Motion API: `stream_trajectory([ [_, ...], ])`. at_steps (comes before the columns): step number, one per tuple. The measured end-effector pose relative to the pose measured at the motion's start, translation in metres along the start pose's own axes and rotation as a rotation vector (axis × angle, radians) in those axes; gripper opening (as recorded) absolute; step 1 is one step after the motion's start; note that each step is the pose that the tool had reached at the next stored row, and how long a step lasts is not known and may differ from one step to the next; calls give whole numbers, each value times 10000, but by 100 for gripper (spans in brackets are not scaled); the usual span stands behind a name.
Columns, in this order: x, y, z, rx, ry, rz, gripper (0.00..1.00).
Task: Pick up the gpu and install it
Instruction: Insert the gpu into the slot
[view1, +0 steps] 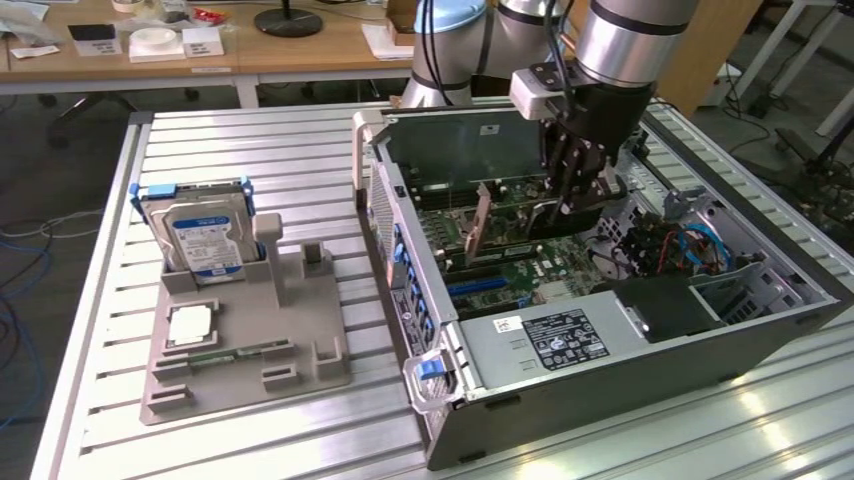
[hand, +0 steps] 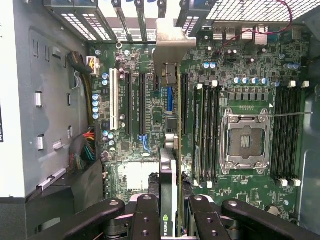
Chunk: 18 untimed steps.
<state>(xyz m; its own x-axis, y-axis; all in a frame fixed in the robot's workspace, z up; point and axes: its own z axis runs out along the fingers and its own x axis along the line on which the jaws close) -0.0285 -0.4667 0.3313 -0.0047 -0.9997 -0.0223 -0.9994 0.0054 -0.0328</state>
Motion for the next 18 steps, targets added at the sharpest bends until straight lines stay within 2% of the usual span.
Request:
stream_trajectory([
  [10, 1, 27, 21, 2, 0, 1, 27],
  [18, 6, 66, 105, 3, -1, -2, 27],
])
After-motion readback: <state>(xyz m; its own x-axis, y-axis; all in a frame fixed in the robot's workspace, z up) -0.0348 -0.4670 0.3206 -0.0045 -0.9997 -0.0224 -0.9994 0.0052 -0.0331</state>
